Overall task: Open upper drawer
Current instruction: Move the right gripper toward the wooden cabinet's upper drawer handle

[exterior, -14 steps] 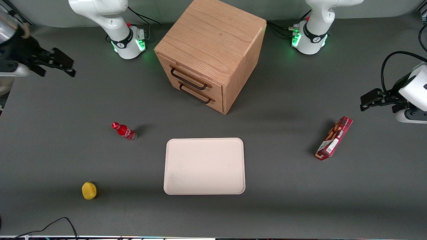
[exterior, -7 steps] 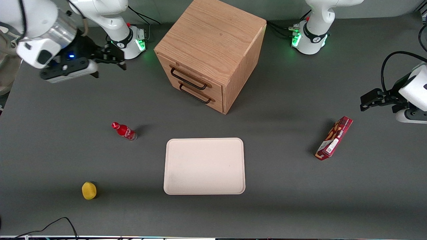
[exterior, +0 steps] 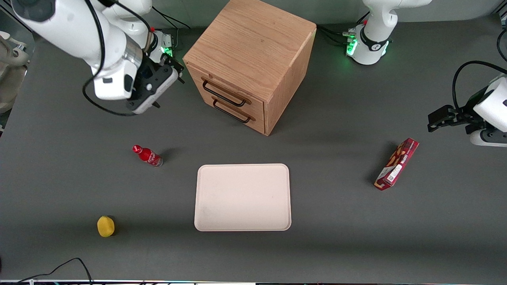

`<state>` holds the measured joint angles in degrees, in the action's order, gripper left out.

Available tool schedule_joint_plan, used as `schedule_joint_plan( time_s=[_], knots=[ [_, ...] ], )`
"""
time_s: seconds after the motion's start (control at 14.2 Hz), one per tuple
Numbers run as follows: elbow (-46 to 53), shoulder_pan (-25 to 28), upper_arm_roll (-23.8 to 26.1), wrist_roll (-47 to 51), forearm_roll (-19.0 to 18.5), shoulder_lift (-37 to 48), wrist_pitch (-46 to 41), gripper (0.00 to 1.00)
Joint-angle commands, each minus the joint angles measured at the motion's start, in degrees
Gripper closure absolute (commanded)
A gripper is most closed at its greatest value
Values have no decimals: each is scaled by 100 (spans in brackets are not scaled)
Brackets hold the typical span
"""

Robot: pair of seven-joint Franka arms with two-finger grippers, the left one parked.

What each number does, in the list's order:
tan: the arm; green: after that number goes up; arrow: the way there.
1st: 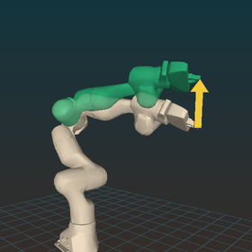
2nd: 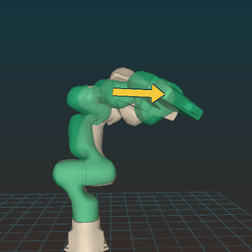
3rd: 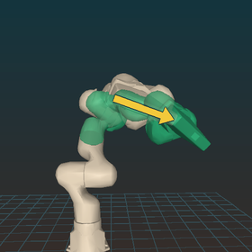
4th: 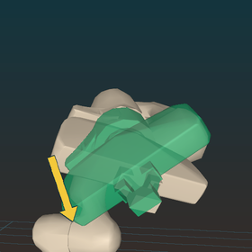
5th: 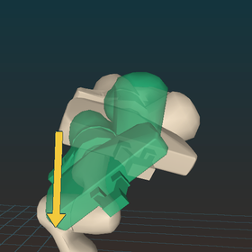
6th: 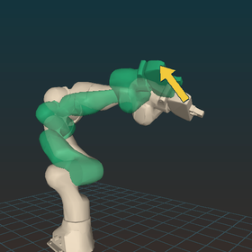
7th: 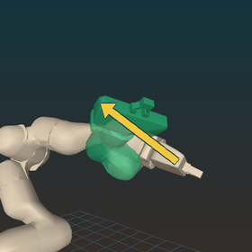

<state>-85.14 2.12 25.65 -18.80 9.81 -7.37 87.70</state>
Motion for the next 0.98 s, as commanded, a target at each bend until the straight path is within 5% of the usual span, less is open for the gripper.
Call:
schedule_joint_plan(
  time_s=[0.0, 0.56, 0.91],
  knots=[
    [191, -10, 291, -440, 135, -457, 97, 0],
    [-159, -28, 599, -475, 846, -1083, 397, 0],
    [-686, -28, 608, -466, 856, -1012, 756, 0]
  ],
)
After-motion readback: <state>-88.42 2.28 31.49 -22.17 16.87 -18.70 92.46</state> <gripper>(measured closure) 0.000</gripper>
